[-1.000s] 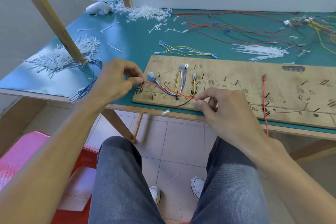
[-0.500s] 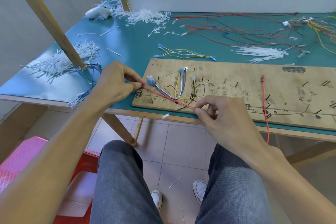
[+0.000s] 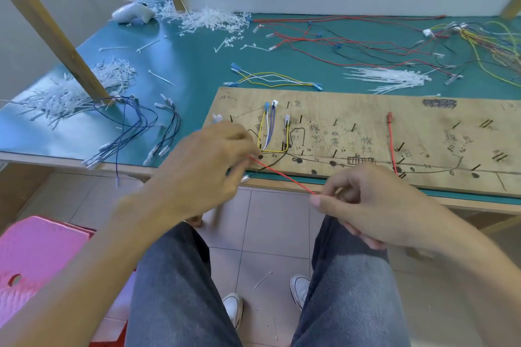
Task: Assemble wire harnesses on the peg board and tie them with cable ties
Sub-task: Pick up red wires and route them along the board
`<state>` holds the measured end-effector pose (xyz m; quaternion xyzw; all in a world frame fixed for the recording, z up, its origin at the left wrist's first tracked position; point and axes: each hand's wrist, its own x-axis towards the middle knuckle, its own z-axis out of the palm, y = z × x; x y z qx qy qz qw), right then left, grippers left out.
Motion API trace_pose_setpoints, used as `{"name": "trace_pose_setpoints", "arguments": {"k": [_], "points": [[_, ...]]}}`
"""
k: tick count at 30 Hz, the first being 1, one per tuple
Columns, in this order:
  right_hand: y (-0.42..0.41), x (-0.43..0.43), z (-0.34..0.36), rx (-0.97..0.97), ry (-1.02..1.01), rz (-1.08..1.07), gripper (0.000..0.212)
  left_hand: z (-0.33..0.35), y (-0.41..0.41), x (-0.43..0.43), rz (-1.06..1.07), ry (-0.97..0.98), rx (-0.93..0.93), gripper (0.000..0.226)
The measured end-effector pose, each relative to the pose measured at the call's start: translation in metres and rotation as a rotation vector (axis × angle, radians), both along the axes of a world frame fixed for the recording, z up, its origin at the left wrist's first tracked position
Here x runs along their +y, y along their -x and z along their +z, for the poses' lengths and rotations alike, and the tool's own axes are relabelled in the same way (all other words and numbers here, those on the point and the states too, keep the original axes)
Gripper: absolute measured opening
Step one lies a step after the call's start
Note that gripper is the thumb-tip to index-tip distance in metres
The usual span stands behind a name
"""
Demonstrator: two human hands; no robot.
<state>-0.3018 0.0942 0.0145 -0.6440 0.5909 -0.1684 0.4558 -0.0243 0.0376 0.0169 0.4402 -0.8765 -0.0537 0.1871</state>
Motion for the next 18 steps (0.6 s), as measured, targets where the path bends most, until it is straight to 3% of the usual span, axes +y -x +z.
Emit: {"name": "trace_pose_setpoints", "arguments": {"k": [7, 11, 14, 18], "points": [[0.050, 0.042, 0.015, -0.356, -0.357, 0.019, 0.031, -0.018, -0.002, 0.005, -0.062, 0.083, 0.035, 0.020], [0.049, 0.060, 0.007, -0.559, -0.339, -0.164, 0.024, -0.017, -0.004, 0.002, -0.112, 0.076, 0.029, 0.025], [0.042, 0.058, 0.002, -0.396, -0.100, -0.383, 0.014, -0.016, -0.004, 0.003, -0.115, 0.084, 0.008, 0.029], [0.044, 0.035, 0.004, 0.198, 0.345, -0.428, 0.023, -0.019, -0.004, 0.005, -0.107, 0.113, -0.006, 0.031]]}}
